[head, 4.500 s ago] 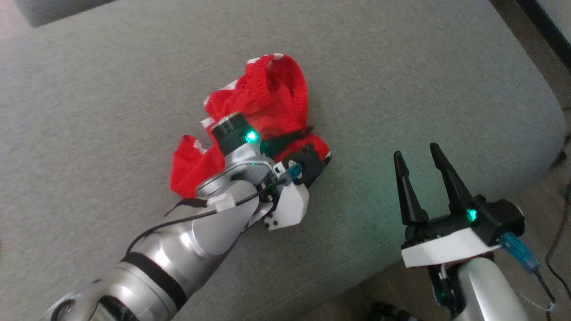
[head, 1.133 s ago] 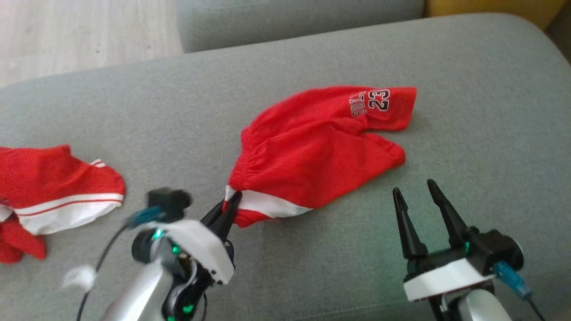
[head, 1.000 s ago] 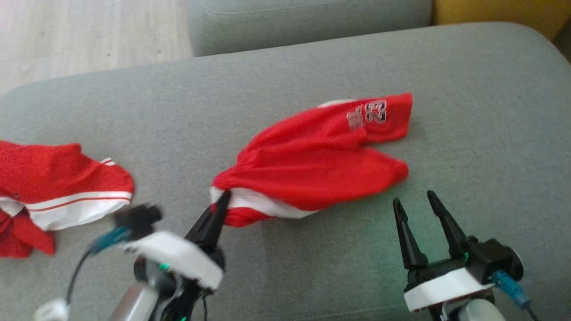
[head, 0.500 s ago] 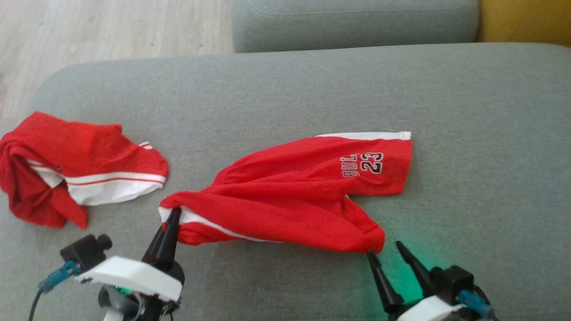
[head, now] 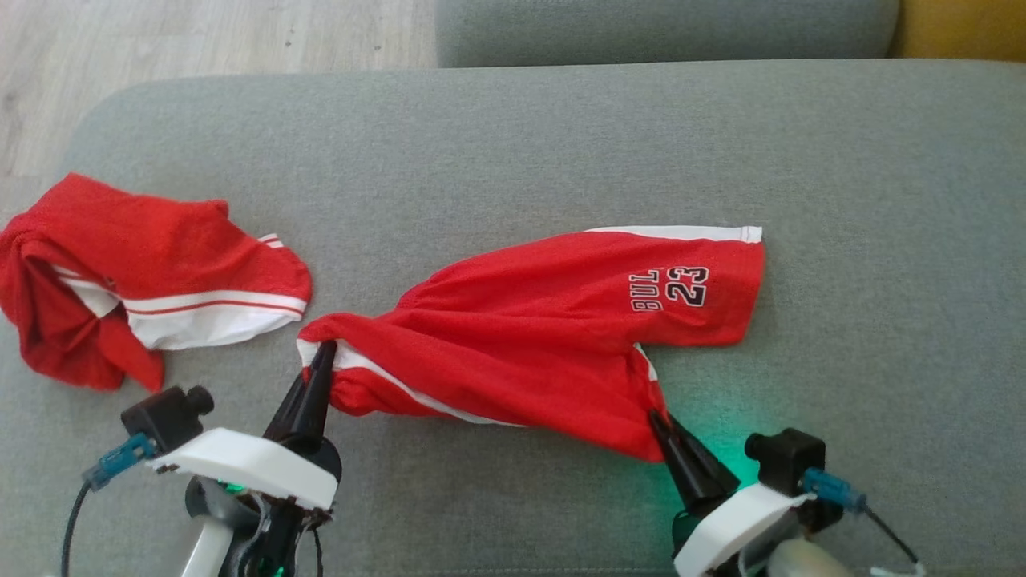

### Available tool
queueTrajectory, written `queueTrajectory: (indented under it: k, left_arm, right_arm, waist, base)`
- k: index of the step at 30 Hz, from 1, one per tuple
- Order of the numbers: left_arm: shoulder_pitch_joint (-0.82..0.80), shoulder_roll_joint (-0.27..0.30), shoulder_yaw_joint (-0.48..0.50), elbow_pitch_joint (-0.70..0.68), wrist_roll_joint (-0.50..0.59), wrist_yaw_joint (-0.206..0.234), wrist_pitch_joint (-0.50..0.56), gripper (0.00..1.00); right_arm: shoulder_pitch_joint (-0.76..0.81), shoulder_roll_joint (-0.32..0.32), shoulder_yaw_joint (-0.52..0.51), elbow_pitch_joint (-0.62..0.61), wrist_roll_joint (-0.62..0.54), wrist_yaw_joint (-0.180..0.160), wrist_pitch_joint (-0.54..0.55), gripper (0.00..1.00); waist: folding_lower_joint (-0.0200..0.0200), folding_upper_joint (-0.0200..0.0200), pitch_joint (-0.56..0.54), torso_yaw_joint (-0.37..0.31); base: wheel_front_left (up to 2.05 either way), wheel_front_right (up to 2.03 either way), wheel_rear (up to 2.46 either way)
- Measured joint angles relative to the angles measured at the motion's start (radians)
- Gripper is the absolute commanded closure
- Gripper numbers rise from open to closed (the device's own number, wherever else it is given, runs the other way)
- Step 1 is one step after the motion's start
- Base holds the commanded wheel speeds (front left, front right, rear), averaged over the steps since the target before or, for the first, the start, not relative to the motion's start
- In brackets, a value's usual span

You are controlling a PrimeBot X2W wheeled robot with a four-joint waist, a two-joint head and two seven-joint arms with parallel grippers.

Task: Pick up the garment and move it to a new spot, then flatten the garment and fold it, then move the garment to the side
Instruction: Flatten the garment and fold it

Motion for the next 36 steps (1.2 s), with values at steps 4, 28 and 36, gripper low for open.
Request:
queueTrajectory:
  k: [4,28,36]
  left_arm:
    - [-0.003,0.0,-0.003,0.007,0.001,-0.009,-0.014,1.0]
    - [-0.005,-0.002,-0.124,-0.14,-0.053,-0.008,0.104,1.0]
    - [-0.052,-0.002,-0.136,0.02,0.019,-0.024,0.02,1.0]
  right_arm:
    - [-0.016,-0.046,0.012,-0.042,0.002,0.0,0.002,1.0]
    - [-0.258,-0.145,-0.123,-0.077,-0.096,0.0,0.122,0.52]
    - [-0.411,-0.135,0.025,0.105,0.012,0.0,0.016,0.0]
  waist:
    - [0.0,0.0,-0.006,-0.016]
    - [0.0,0.0,-0.005,0.009]
    - [0.0,0.0,0.014,0.014]
  base:
    - [0.0,0.0,0.0]
    - [0.0,0.0,0.0]
    - [0.0,0.0,0.0]
